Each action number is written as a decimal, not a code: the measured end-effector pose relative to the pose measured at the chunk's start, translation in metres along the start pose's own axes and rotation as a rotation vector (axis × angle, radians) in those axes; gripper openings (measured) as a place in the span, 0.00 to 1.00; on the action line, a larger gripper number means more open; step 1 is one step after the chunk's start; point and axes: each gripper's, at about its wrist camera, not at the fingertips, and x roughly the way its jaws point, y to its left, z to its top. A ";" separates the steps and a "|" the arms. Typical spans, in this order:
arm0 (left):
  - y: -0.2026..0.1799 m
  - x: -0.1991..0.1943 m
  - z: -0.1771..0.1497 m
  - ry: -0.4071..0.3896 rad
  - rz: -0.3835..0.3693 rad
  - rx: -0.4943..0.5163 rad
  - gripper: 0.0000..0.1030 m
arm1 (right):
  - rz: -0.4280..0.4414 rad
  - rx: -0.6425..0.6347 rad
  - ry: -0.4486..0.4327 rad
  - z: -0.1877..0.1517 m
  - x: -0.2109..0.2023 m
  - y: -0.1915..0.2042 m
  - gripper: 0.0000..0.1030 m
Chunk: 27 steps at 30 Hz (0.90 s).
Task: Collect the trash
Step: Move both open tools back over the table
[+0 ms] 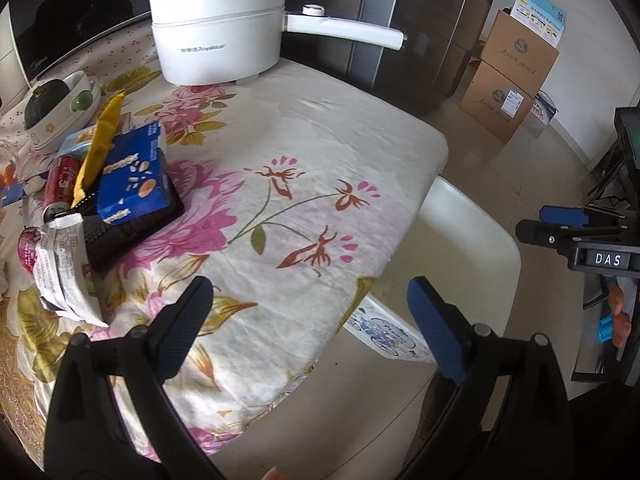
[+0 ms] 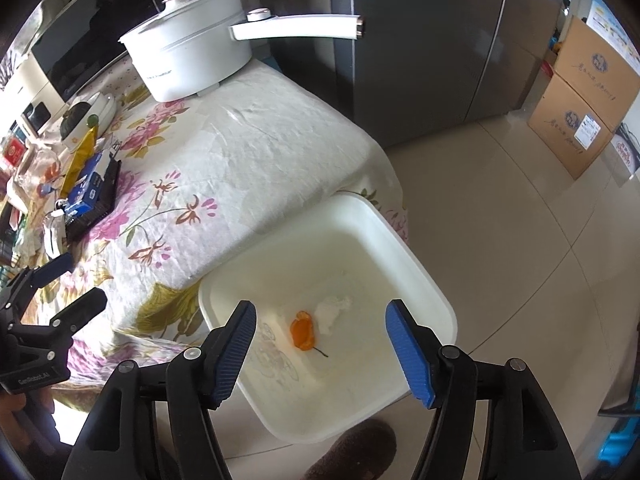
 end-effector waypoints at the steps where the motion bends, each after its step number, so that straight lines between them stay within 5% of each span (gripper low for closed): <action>1: 0.006 -0.003 -0.001 -0.002 0.005 -0.008 0.94 | 0.001 -0.001 -0.001 0.001 0.000 0.003 0.68; 27: 0.149 -0.069 -0.046 -0.015 0.136 -0.232 0.96 | 0.062 -0.116 -0.028 0.024 0.009 0.132 0.74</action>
